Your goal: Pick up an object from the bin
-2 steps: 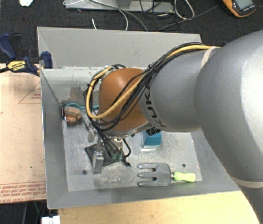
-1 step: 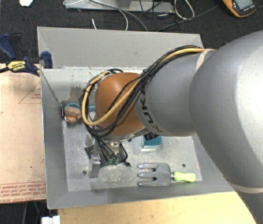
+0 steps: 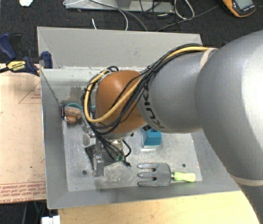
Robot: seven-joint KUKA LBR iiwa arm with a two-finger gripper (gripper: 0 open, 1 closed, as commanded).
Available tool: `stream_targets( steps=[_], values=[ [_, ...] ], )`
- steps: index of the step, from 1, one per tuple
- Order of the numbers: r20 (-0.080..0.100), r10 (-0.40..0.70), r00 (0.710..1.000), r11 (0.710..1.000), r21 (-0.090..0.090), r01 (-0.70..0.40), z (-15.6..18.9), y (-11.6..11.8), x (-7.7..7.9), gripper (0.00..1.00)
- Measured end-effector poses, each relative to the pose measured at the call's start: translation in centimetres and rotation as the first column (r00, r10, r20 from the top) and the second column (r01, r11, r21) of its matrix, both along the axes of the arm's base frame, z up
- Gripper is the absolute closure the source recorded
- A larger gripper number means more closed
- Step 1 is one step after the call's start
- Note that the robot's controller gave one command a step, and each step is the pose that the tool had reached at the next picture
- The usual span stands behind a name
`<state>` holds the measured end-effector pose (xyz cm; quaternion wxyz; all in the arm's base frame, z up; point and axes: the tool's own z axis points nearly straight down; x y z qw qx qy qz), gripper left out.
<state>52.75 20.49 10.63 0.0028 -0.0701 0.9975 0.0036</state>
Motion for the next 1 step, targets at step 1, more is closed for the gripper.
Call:
stream_targets(
  steps=[1],
  values=[
    [0.000,0.096,0.995,0.995,-0.003,-0.096,-0.91,-1.53,1.07,0.00]
  ],
)
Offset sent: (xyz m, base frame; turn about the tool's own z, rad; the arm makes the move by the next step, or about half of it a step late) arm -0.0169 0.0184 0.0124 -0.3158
